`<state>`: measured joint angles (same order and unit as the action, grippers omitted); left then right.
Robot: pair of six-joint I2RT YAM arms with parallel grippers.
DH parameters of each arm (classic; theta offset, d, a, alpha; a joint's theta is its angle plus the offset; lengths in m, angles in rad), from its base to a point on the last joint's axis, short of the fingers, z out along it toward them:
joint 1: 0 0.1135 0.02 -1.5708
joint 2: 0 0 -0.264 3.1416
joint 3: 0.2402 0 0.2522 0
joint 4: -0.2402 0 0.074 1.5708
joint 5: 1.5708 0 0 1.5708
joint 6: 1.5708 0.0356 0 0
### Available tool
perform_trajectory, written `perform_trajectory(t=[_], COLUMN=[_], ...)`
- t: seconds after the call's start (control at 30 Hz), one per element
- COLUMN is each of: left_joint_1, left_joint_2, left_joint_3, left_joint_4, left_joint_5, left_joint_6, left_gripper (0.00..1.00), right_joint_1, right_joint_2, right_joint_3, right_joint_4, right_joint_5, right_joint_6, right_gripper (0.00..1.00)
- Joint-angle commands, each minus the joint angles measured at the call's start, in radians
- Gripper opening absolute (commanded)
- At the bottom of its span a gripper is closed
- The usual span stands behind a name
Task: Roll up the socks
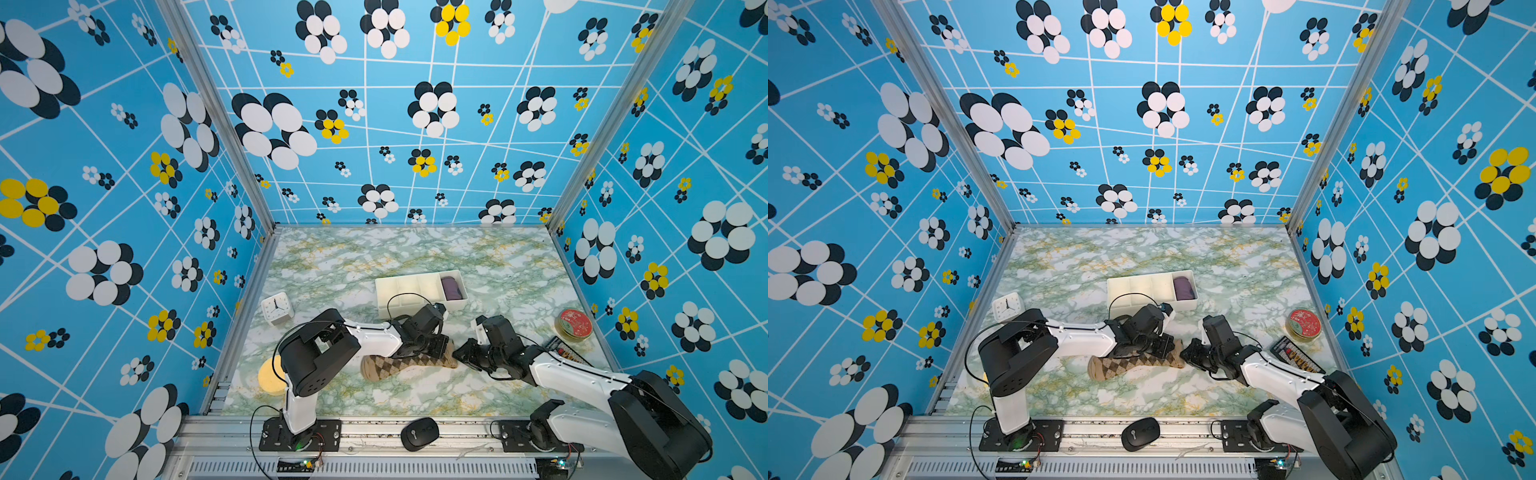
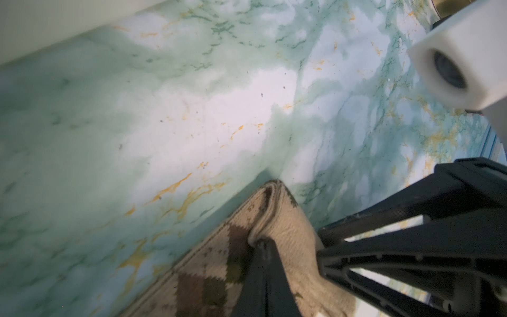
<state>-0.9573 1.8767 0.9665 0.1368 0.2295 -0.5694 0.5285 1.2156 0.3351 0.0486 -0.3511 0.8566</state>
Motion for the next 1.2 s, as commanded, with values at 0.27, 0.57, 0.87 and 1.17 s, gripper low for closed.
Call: perform_trajectory(t=[0.27,0.57,0.87,1.17], left_joint_1=[0.009,0.014,0.015,0.02], left_joint_2=[0.024,0.029,-0.005,-0.105], left_joint_3=[-0.031,-0.023,-0.018,-0.014], left_joint_4=[-0.006,-0.002,-0.024,-0.102], left_joint_5=[0.048,0.059,0.059,0.037], left_joint_6=[-0.015,-0.018,-0.016,0.006], left_gripper=[0.05,0.04,0.05,0.06], right_joint_1=[-0.006,-0.007,-0.004,0.016], right_joint_2=[0.069,0.096,0.064,-0.029], right_joint_3=[-0.002,0.013,0.045,0.12], right_joint_4=[0.034,0.03,-0.072,-0.305], right_joint_5=[-0.019,-0.032,0.014,0.143], right_joint_6=[-0.006,-0.024,-0.081,-0.175], right_gripper=[0.26,0.12,0.0,0.0])
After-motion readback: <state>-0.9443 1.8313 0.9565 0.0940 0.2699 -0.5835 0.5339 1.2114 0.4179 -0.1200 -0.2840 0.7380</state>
